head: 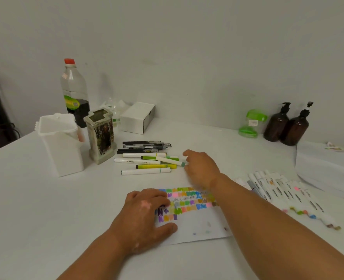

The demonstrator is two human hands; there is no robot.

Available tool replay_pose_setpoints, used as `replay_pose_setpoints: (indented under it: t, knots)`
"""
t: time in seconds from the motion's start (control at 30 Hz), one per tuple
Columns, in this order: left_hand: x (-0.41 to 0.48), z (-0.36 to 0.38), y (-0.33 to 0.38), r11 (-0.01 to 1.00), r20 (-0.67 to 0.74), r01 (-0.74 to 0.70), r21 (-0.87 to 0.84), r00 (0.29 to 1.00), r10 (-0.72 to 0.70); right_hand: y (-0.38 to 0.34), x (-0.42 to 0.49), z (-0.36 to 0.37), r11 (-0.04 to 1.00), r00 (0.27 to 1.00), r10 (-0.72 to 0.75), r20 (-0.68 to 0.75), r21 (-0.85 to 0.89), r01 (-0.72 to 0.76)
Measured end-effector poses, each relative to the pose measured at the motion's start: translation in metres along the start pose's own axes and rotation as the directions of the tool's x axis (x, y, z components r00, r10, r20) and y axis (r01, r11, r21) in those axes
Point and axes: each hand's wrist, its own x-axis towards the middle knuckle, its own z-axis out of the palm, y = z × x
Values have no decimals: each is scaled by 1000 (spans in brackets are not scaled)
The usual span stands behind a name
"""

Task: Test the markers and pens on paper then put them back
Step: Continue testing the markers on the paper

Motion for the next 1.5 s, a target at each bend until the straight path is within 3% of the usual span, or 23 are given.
replay_pose_setpoints:
  t: [0.2, 0.4, 0.47, 0.57, 0.67, 0.77, 0.93, 1.07, 1.23, 1.4, 1.5]
  knots:
    - [0, 1, 0, 1000, 16, 5, -20, 1000, -5, 10, 2, 9, 999, 998, 23, -57, -28, -24]
    - [-1, 0, 0, 1000, 9, -10, -28, 1000, 10, 20, -33, -22, 949, 996, 63, -63, 312, -40]
    - [-1, 1, 0, 999, 7, -21, -27, 1000, 21, 18, -55, -33, 832, 995, 96, -27, 550, -65]
    - [-1, 1, 1, 999, 14, -38, -19, 999, 38, 9, -91, -43, 552, 991, 94, 94, 824, -130]
    - [-2, -2, 4, 998, 4, -60, -11, 998, 60, 2, -118, -39, 302, 984, 52, 168, 937, -176]
    - [-5, -7, 10, 994, -109, -70, -80, 992, 61, -3, -130, -29, 187, 988, 9, 154, 970, -153]
    - [-5, -15, 25, 969, -214, -89, -229, 976, 39, -7, -135, -21, 291, 995, -54, 87, 954, -67]
    - [-2, -14, 32, 958, -158, -156, -241, 980, 120, -11, -138, -18, 337, 991, -111, 80, 941, -38]
    - [-2, -12, 31, 959, -243, -171, -226, 963, 115, -8, -140, -17, 340, 992, -128, 22, 940, 23]
    - [-1, -7, 33, 944, -131, -179, -276, 980, 147, -10, -142, -14, 440, 983, -167, -77, 887, 144]
    - [0, -6, 33, 948, -119, -180, -263, 981, 153, -13, -143, -12, 447, 980, -175, -90, 880, 161]
